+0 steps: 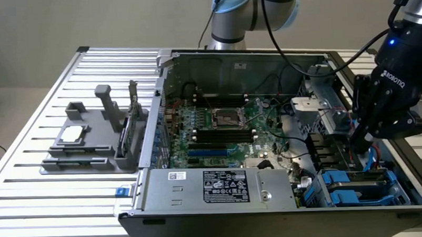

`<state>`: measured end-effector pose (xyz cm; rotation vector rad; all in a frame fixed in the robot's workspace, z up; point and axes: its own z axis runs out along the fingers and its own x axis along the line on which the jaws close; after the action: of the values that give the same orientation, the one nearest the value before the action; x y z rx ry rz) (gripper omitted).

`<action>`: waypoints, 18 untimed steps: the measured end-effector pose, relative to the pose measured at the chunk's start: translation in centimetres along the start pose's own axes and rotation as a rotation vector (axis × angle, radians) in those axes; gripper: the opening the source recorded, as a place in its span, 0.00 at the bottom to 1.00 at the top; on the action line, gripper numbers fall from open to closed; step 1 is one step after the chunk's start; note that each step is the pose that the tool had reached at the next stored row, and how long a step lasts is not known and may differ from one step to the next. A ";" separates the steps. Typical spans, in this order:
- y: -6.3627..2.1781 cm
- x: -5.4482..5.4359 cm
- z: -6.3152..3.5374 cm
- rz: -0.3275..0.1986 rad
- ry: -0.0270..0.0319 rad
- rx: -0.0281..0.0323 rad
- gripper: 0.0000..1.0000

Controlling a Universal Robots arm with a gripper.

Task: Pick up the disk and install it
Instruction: 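Insert the second disk wire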

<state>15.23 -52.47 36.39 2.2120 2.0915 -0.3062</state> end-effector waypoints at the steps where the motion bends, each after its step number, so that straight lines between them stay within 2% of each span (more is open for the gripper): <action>1: 0.00 0.0 0.06 0.000 -0.0001 -0.0003 0.16; 12: -0.31 0.1 0.67 0.000 0.0005 -0.0022 0.16; 18: -0.28 -0.3 0.87 -0.001 0.0108 -0.0018 0.16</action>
<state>14.86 -52.91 35.62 2.2168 2.0974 -0.2931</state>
